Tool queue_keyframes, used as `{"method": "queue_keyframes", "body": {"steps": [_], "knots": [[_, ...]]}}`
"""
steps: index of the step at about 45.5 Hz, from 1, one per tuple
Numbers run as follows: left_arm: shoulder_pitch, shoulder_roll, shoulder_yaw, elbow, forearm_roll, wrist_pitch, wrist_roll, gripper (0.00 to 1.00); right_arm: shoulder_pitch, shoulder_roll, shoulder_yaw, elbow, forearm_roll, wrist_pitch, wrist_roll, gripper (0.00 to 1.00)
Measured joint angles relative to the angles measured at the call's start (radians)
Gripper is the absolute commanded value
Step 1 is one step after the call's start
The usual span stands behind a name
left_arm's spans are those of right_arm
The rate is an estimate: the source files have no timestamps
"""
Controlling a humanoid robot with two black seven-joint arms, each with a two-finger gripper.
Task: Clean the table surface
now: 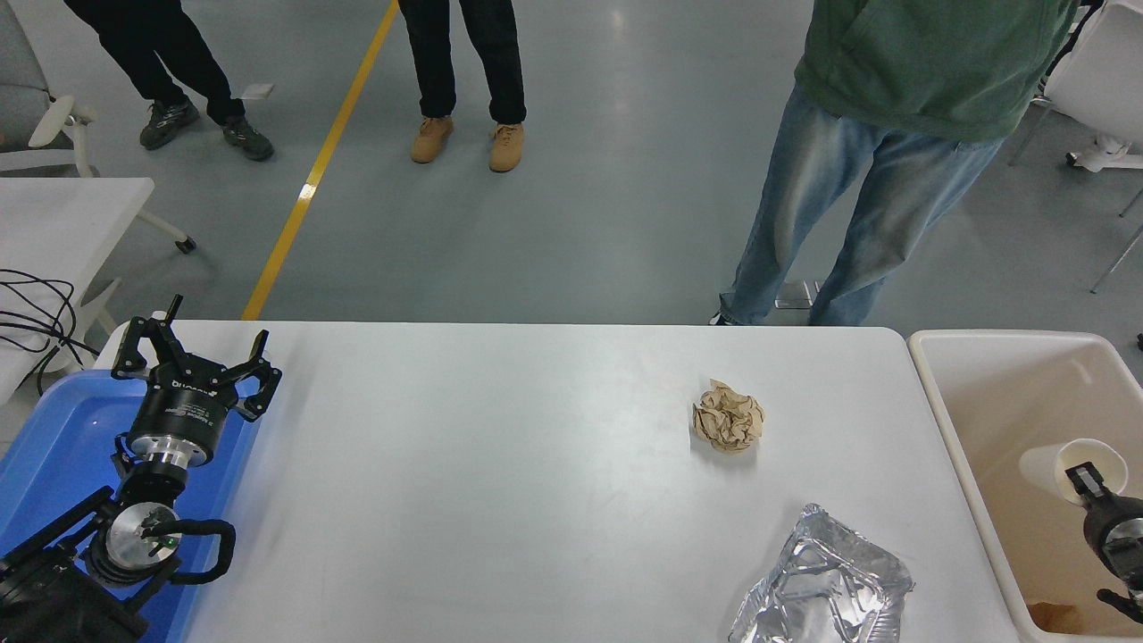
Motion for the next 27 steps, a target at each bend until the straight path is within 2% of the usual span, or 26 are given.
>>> {"method": "queue_keyframes", "body": {"steps": [14, 27], "knots": [[0.000, 0.000, 0.000, 0.000, 0.000, 0.000, 0.000, 0.99, 0.000, 0.002, -0.013, -0.011, -0.003, -0.107, -0.002, 1.00], [0.000, 0.000, 0.000, 0.000, 0.000, 0.000, 0.000, 0.99, 0.000, 0.002, -0.008, -0.015, -0.002, -0.131, -0.002, 1.00]]}}
